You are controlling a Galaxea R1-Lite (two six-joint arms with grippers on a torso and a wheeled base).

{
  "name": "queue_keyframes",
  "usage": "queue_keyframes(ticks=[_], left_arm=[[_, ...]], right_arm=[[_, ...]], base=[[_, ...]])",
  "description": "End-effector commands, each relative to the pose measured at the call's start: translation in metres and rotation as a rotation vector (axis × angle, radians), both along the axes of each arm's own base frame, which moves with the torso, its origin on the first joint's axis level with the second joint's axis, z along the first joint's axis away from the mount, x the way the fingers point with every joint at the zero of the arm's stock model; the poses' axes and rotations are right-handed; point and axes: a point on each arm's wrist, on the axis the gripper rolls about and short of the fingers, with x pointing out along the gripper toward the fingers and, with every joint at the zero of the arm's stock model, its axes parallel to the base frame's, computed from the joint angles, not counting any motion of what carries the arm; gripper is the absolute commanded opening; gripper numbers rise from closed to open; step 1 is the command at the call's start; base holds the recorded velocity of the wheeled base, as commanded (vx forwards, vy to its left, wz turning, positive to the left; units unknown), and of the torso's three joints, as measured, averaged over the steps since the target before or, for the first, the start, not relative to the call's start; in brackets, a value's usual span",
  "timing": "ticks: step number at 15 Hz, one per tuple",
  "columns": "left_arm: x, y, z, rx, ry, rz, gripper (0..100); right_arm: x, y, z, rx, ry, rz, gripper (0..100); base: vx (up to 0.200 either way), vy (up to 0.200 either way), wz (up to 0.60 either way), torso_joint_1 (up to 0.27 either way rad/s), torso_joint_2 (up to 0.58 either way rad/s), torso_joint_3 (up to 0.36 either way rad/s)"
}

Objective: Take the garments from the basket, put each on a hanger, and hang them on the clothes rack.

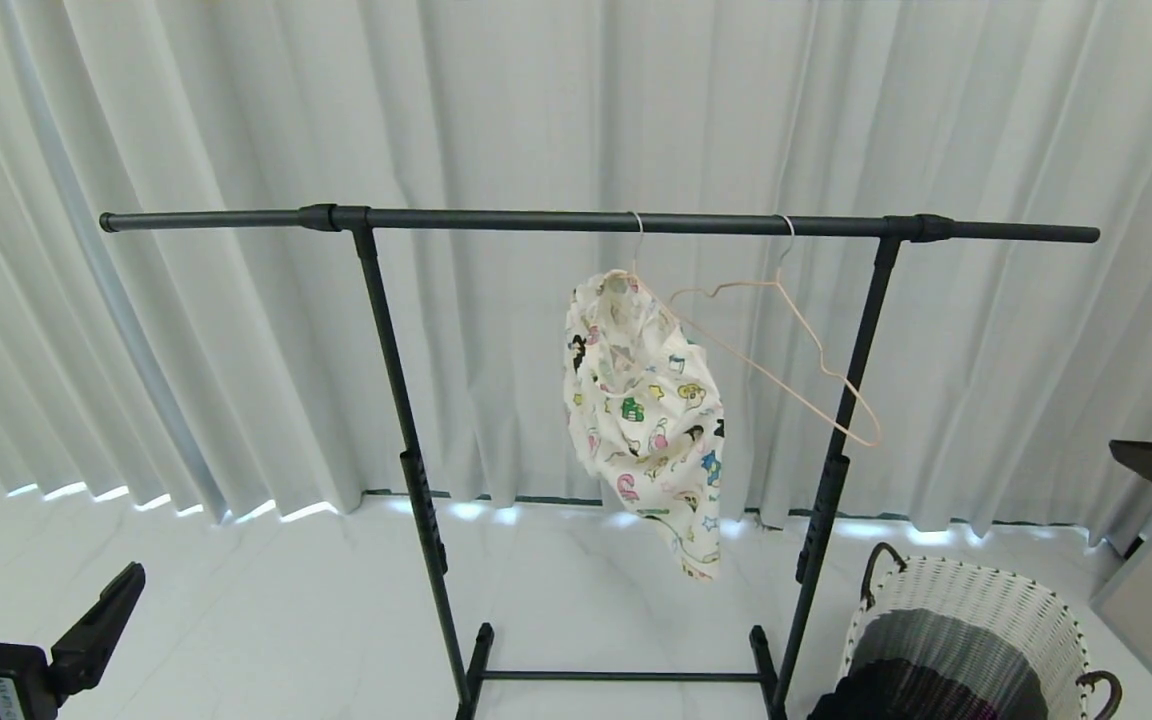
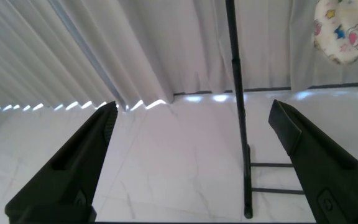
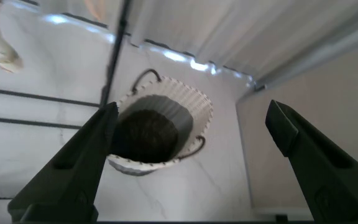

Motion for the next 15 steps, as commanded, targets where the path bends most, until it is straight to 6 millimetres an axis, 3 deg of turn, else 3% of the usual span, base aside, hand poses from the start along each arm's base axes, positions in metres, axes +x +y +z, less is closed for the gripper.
queue_keyframes(ticks=[1, 4, 10, 15], left_arm=[[0.0, 0.002, -0.001, 0.001, 0.006, 0.024, 100], [0.001, 0.005, 0.005, 0.001, -0.015, 0.065, 100], [0.001, 0.009, 0.005, 0.001, -0.018, 0.117, 100], [0.001, 0.009, 0.005, 0.006, -0.013, 0.115, 100]], right_arm=[[-0.023, -0.013, -0.006, 0.008, -0.028, -0.035, 100], [-0.037, -0.021, -0.012, 0.013, -0.041, -0.066, 100], [-0.042, -0.025, -0.015, 0.013, -0.043, -0.084, 100], [-0.042, -0.024, -0.015, 0.01, -0.041, -0.083, 100]], base=[[0.0, 0.0, 0.0, 0.0, 0.0, 0.0], [0.0, 0.0, 0.0, 0.0, 0.0, 0.0], [0.0, 0.0, 0.0, 0.0, 0.0, 0.0], [0.0, 0.0, 0.0, -0.177, 0.41, 0.225]])
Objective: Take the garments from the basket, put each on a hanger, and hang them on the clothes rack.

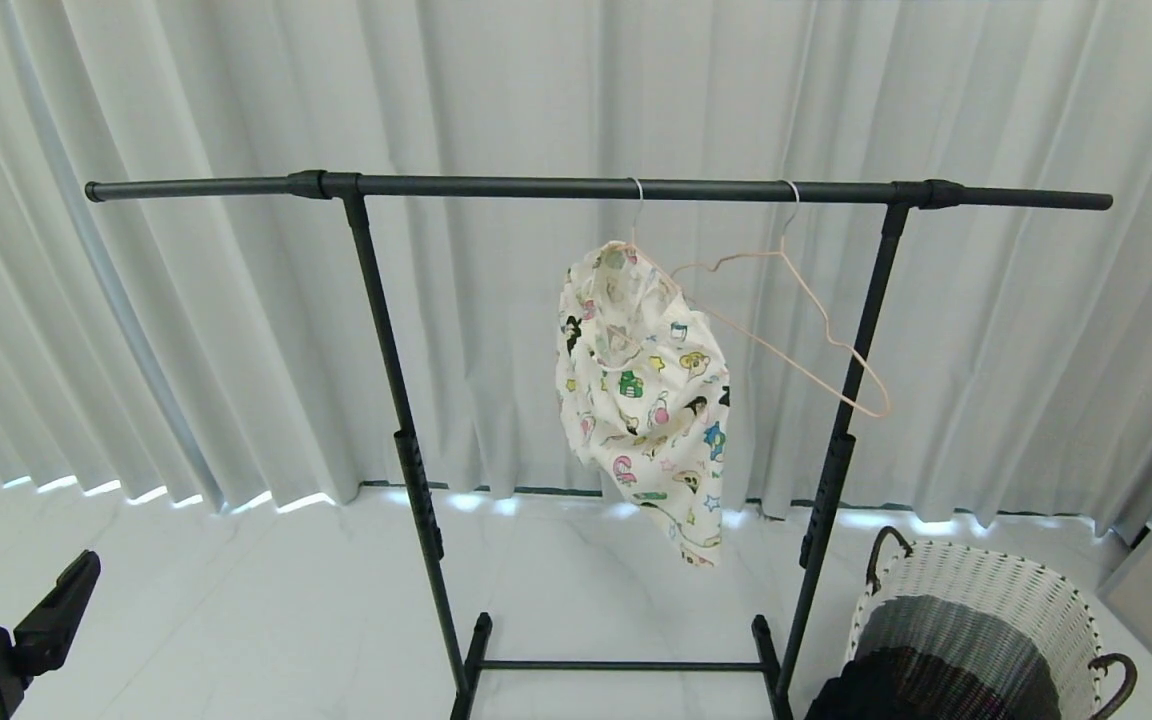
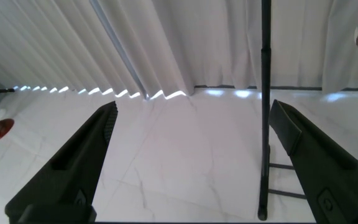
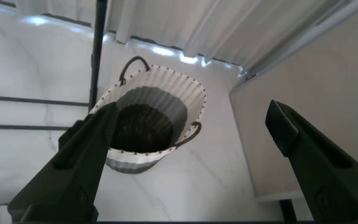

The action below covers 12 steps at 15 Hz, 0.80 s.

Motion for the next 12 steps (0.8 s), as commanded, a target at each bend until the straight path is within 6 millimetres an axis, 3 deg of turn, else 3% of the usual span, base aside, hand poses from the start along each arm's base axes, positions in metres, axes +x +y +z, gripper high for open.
queue_keyframes(ticks=[1, 12], left_arm=[[0.0, 0.0, -0.001, 0.001, 0.004, 0.001, 100], [-0.002, 0.0, -0.014, -0.003, 0.057, -0.002, 100]], right_arm=[[0.001, 0.0, 0.0, -0.002, 0.006, 0.002, 100], [0.001, 0.0, -0.014, -0.014, 0.049, 0.0, 100]], base=[[0.0, 0.0, 0.0, -0.222, 0.49, 0.286], [0.0, 0.0, 0.0, -0.196, 0.48, 0.285]])
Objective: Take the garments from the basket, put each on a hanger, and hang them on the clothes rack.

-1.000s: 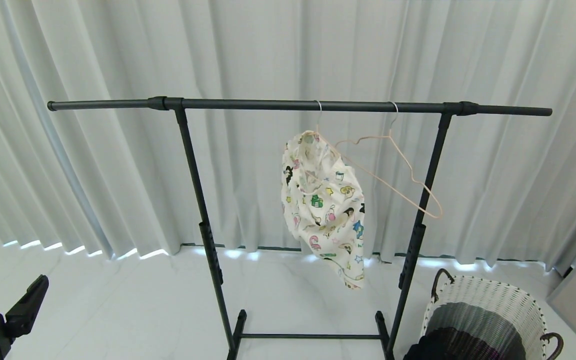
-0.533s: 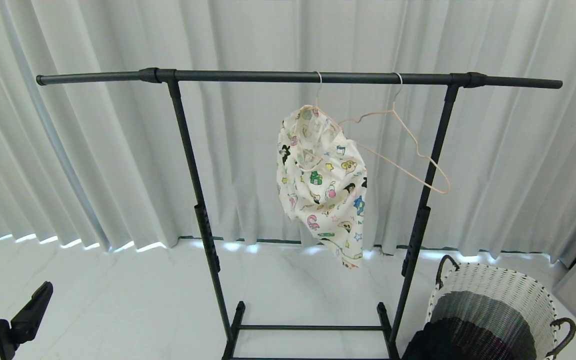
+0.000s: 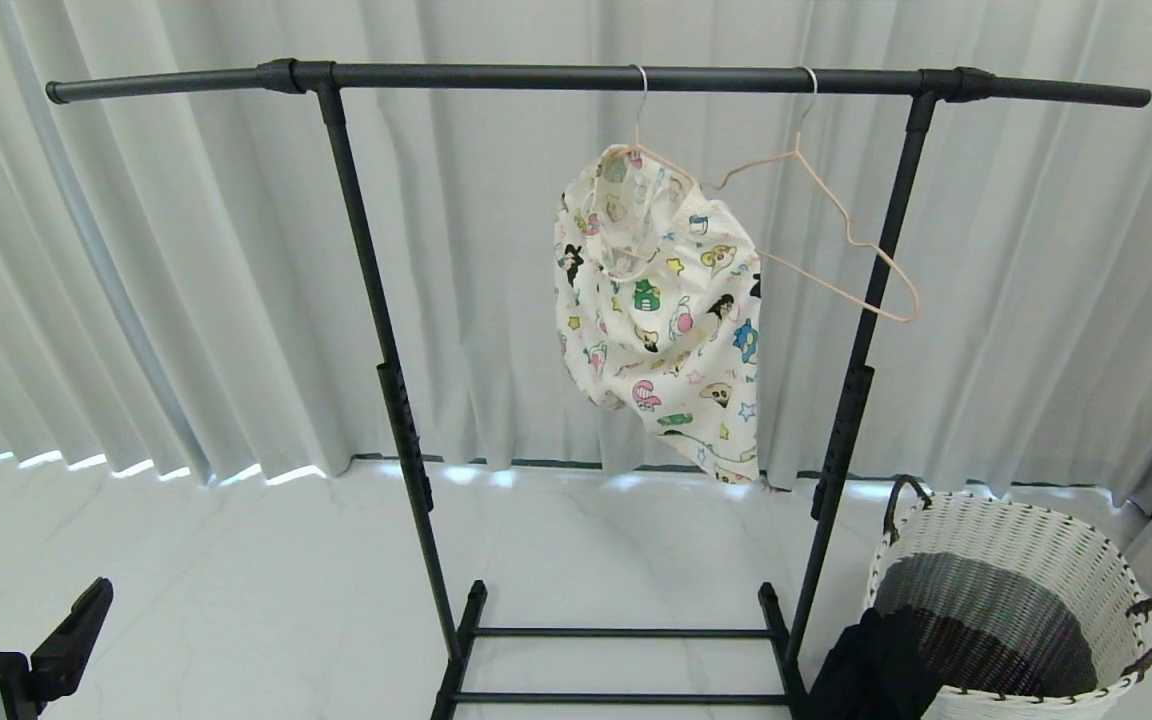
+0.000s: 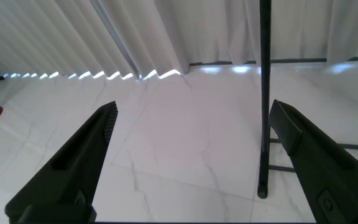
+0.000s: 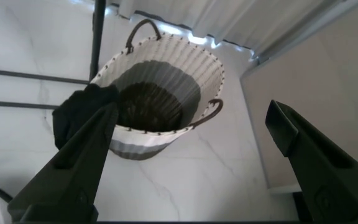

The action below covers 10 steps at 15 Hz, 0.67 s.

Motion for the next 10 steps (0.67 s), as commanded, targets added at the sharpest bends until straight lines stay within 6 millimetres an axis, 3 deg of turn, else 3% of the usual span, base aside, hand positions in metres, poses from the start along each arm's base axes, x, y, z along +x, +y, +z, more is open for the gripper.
queue_keyframes(ticks=[1, 6, 10], left_arm=[[0.0, 0.0, -0.002, 0.0, 0.006, 0.0, 100], [0.0, 0.0, -0.003, -0.001, 0.011, -0.001, 100], [0.0, -0.001, -0.002, -0.002, 0.006, -0.012, 100]], right_arm=[[-0.001, 0.0, -0.003, -0.003, 0.008, 0.001, 100], [-0.012, -0.003, -0.017, -0.013, 0.028, 0.003, 100], [-0.014, -0.004, -0.035, -0.097, 0.103, 0.045, 100]], base=[[0.0, 0.0, 0.0, -0.159, 0.46, 0.295], [0.0, 0.0, 0.0, -0.13, 0.42, 0.287], [0.0, 0.0, 0.0, -0.024, 0.09, 0.057]])
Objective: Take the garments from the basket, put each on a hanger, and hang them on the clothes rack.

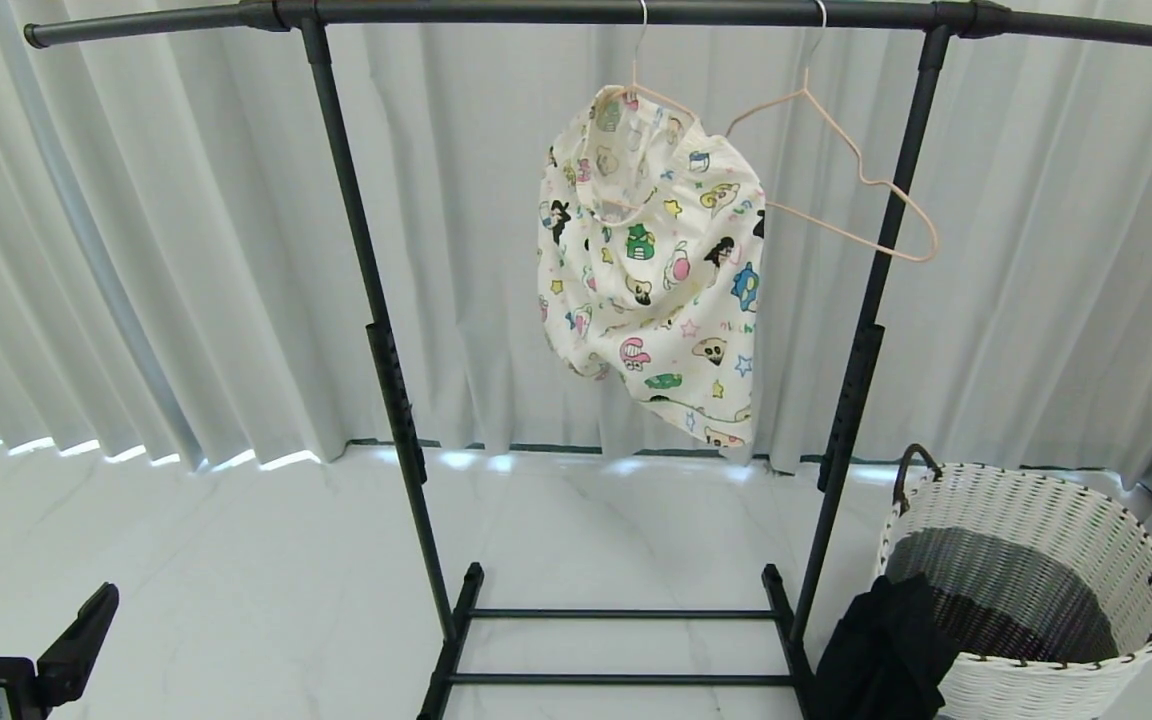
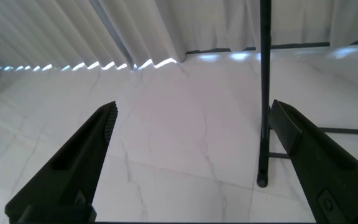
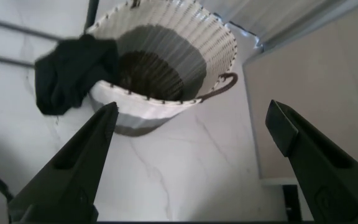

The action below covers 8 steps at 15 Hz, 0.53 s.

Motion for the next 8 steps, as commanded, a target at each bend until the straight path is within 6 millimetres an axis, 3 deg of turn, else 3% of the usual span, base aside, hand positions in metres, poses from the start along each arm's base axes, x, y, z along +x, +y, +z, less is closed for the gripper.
queue_keyframes(ticks=[1, 5, 8], left_arm=[[0.0, -0.001, 0.0, -0.001, -0.001, -0.009, 100], [0.001, -0.001, 0.001, -0.003, -0.001, -0.02, 100], [0.001, -0.001, 0.001, -0.007, -0.004, -0.044, 100]], right_arm=[[-0.002, 0.0, -0.009, -0.019, 0.032, 0.013, 100], [-0.005, 0.001, -0.03, -0.026, 0.12, 0.139, 100], [-0.006, 0.002, -0.058, -0.102, 0.259, 0.226, 100]], base=[[0.2, 0.0, 0.0, -0.002, 0.02, 0.022], [0.2, 0.0, 0.0, -0.002, 0.01, 0.012], [0.2, 0.0, 0.0, -0.001, 0.01, 0.002]])
